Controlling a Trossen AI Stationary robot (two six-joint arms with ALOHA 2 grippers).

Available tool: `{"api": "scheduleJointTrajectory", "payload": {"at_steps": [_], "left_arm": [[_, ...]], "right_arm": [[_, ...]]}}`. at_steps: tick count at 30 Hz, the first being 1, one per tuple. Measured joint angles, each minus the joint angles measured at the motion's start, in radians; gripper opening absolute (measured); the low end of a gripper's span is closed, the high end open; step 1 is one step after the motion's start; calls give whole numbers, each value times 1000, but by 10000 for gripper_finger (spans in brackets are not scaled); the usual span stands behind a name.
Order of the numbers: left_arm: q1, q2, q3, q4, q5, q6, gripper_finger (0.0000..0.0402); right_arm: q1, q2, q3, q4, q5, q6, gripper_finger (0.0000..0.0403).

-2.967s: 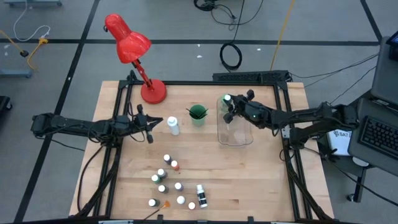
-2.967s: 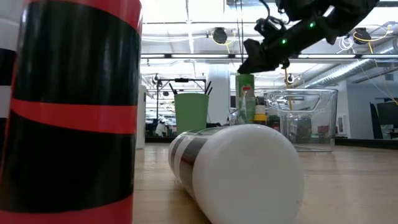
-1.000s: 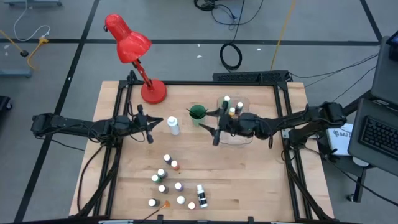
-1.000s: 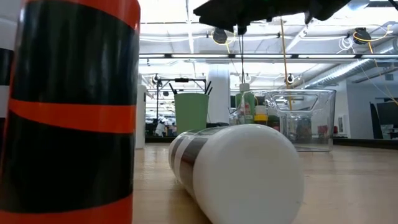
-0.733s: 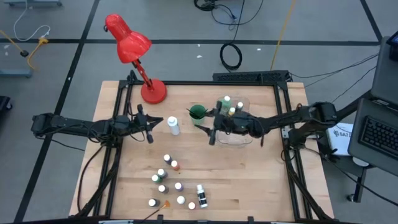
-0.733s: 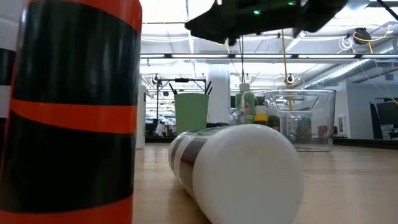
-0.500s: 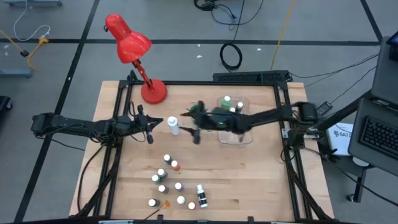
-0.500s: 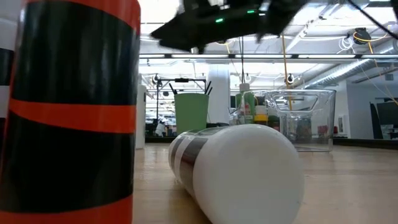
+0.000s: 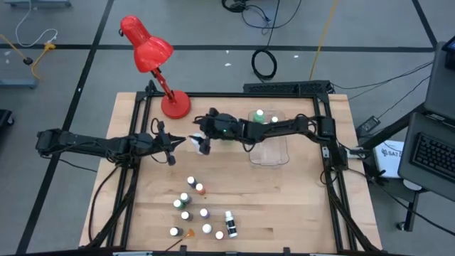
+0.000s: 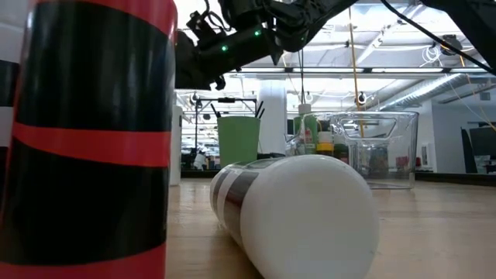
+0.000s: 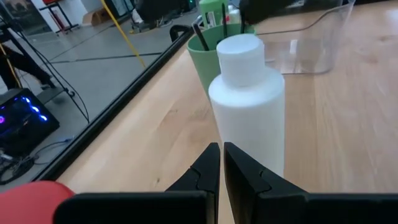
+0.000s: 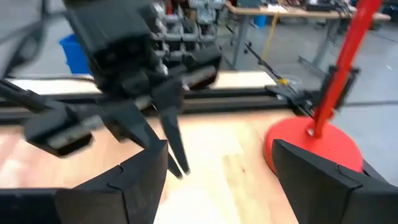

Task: Pick & Place Paint Supplies
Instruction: Put the white paint bottle into the transparent bin

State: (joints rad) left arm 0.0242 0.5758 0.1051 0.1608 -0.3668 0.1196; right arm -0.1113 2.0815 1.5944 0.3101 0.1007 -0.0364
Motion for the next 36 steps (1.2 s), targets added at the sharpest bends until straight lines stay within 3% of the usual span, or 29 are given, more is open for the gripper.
{"api": "scheduleJointTrajectory", "payload": {"at_steps": [11, 17, 24, 36], "left_arm": [[0, 0, 0, 14, 0, -50, 26], [0, 0, 0, 15, 0, -42, 26], [0, 0, 0, 16, 0, -25, 26], [0, 0, 0, 26, 0, -26, 26]], "right_arm": [[17, -3, 1, -95, 74, 62, 275], [21, 1, 0, -53, 51, 48, 274], [14, -13, -2, -69, -109, 75, 278], [15, -11, -26, -134, -69, -16, 276]]}}
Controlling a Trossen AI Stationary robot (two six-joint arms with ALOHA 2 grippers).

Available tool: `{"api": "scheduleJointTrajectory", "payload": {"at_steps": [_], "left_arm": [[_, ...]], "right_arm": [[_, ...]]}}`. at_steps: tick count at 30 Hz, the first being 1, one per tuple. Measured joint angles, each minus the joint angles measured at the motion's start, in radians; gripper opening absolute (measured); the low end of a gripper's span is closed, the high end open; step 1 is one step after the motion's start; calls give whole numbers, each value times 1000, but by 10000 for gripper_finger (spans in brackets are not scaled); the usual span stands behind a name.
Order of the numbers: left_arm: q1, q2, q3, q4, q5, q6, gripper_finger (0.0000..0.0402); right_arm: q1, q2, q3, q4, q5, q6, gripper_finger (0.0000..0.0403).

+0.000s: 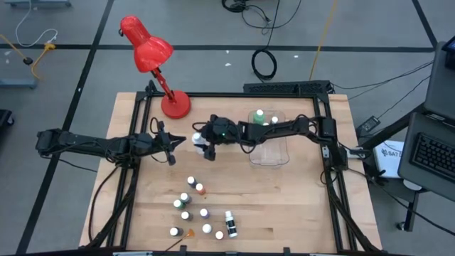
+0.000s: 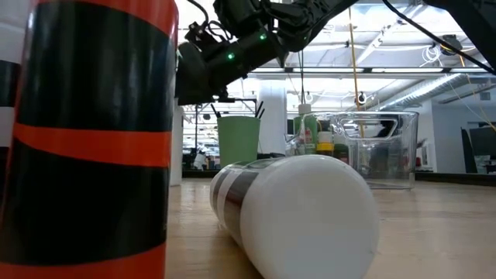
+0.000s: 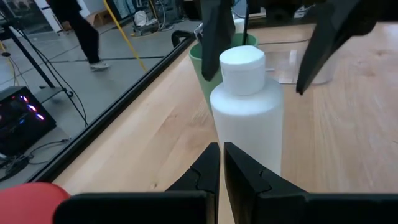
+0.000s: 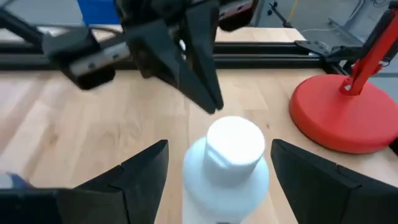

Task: Pick & Place Paint Supplies
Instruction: Put the white paint bottle into the transparent bin

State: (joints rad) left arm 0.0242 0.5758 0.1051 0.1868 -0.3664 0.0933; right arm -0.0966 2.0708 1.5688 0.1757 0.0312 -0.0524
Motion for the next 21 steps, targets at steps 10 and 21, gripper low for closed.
{"api": "scheduleJointTrajectory", "payload": {"at_steps": [10, 21], "left_arm": [[0, 0, 0, 0, 0, 0, 26], [0, 0, 0, 0, 0, 0, 26]], "right_arm": [[10, 0, -22, 75, 46, -56, 215], [15, 0, -22, 77, -5, -8, 108]]}}
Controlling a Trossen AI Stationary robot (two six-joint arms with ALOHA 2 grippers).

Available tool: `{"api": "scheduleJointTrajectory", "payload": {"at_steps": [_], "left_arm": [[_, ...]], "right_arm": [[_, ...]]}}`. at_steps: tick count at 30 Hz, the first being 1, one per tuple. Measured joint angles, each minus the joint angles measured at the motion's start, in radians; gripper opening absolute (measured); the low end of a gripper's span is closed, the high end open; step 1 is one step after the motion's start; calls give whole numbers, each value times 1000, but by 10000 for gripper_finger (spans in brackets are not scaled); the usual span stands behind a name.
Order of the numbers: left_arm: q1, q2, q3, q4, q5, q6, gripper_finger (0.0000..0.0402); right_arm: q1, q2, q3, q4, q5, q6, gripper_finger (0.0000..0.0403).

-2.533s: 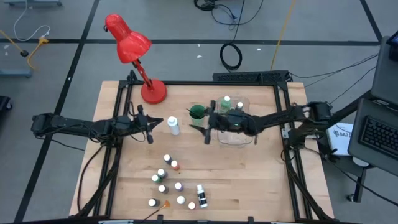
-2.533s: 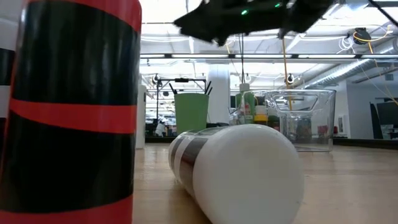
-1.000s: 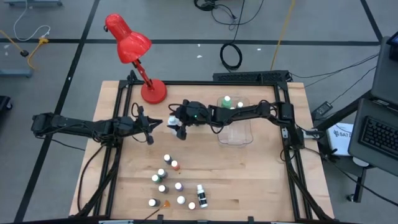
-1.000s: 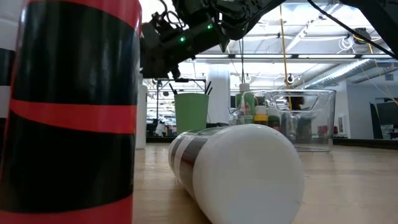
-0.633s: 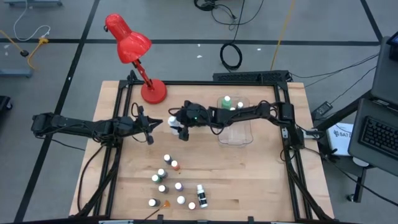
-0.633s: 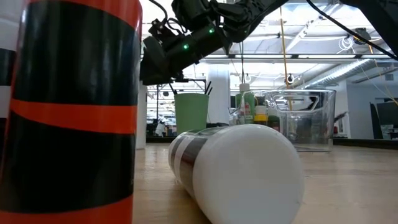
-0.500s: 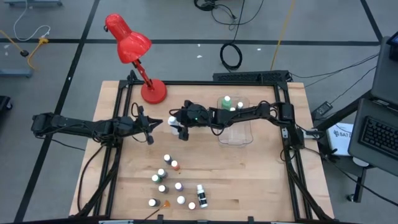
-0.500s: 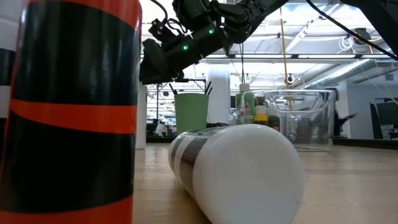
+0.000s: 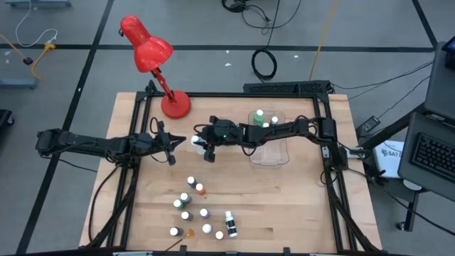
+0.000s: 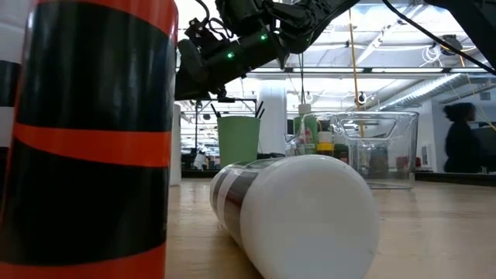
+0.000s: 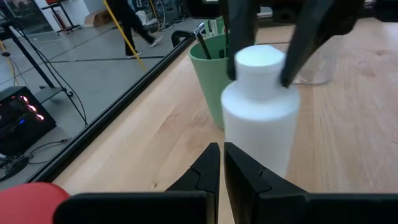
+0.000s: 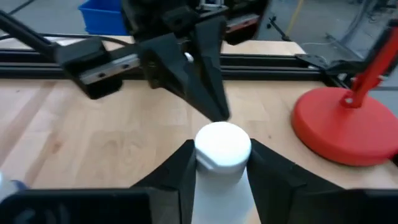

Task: Pick & Place Paint Supplies
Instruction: Put the white paint bottle into the transparent bin

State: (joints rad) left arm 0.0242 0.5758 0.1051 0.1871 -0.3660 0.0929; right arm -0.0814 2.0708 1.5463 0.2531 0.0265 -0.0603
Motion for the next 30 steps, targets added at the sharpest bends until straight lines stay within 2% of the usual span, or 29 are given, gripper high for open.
{"api": "scheduleJointTrajectory", "payload": {"at_steps": [5, 9, 11, 18, 21, 24, 27, 30], "left_arm": [[0, 0, 0, -3, 0, 0, 26], [0, 0, 0, -7, 0, 0, 26], [0, 0, 0, -12, 0, 0, 26], [0, 0, 0, -13, 0, 0, 26], [0, 0, 0, -12, 0, -7, 26], [0, 0, 0, 3, 0, -16, 26], [0, 0, 0, 17, 0, -25, 26], [0, 0, 0, 25, 0, -27, 26]], "right_arm": [[15, -44, -4, 11, -4, -47, 108], [36, -212, -2, -52, 7, -89, 108], [57, -312, 2, -122, 46, -97, 108], [209, -599, -2, -533, 325, -91, 108], [286, -696, 1, -706, 466, -10, 108], [347, -734, -1, -870, 600, 95, 108], [380, -744, -47, -946, 712, 168, 108], [376, -775, -136, -930, 737, 206, 108]]}}
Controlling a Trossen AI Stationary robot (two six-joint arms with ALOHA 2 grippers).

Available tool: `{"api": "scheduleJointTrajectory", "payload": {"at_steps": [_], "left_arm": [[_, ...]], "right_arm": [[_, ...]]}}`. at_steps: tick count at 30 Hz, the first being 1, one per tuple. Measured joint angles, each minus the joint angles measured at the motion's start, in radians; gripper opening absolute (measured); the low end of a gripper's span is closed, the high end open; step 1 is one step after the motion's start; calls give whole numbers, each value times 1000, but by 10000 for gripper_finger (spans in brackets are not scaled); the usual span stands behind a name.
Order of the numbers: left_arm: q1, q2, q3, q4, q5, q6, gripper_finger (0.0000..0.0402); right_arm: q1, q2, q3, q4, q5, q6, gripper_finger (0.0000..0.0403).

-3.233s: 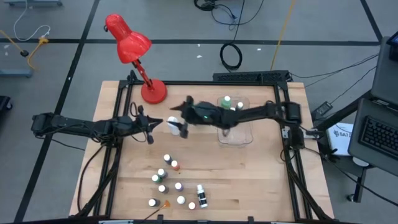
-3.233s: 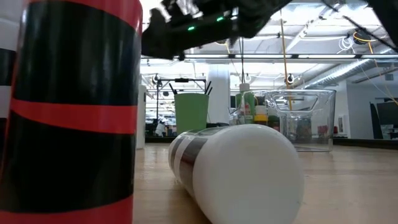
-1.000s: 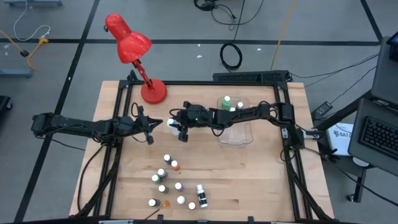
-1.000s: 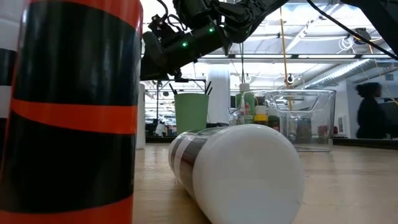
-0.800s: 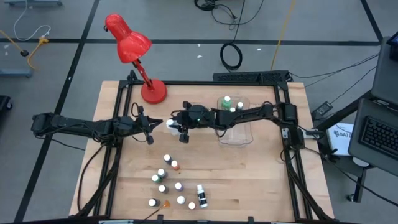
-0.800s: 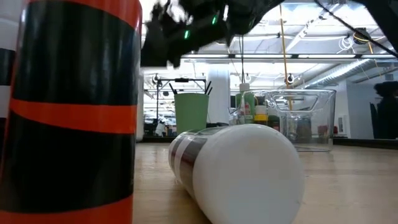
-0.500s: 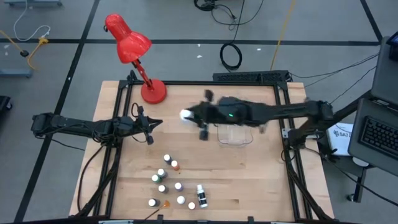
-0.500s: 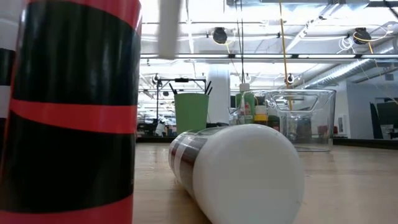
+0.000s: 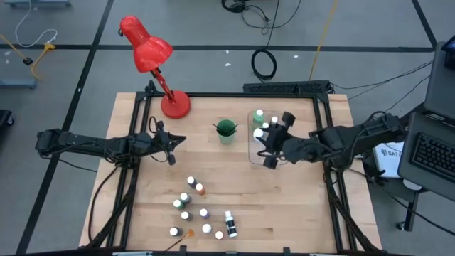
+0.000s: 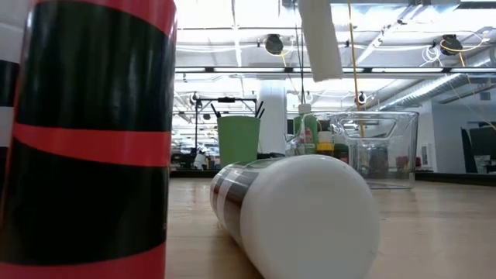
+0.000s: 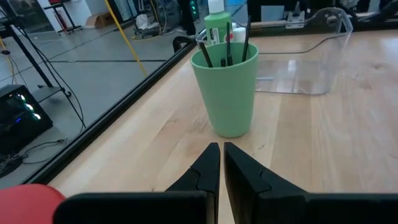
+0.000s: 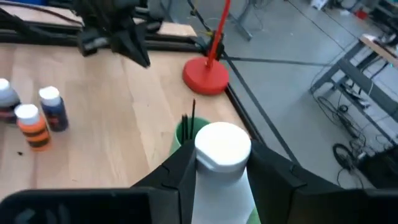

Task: Pick & Place Paint Supplies
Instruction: Put the white paint bottle into the transparent bin

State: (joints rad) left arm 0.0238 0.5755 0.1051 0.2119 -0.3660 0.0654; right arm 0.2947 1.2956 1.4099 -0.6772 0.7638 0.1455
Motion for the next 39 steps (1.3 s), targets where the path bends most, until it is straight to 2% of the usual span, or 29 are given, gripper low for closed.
{"api": "scheduleJointTrajectory", "payload": {"at_steps": [6, 10, 15, 19, 23, 28, 36, 39], "left_arm": [[0, 0, 0, -2, 0, 5, 26], [0, 0, 0, -5, 0, 8, 26], [0, 0, 0, -6, 0, 8, 26], [0, 0, 0, -6, 0, 15, 26], [0, 0, 0, -6, 0, 18, 26], [0, 0, 0, -6, 0, 18, 26], [0, 0, 0, -6, 0, 26, 26], [0, 0, 0, -6, 0, 26, 26]], "right_arm": [[-44, -80, -283, 252, -18, -22, 108], [-128, -143, -468, 527, -147, -39, 108], [-205, -164, -640, 716, -193, -55, 108], [-249, -159, -730, 814, -194, -57, 108], [-281, -144, -817, 988, -250, -60, 108], [-310, -111, -896, 1132, -242, -82, 108], [-336, -29, -910, 1229, -245, -128, 108], [-341, 10, -910, 1279, -240, -140, 127]]}}
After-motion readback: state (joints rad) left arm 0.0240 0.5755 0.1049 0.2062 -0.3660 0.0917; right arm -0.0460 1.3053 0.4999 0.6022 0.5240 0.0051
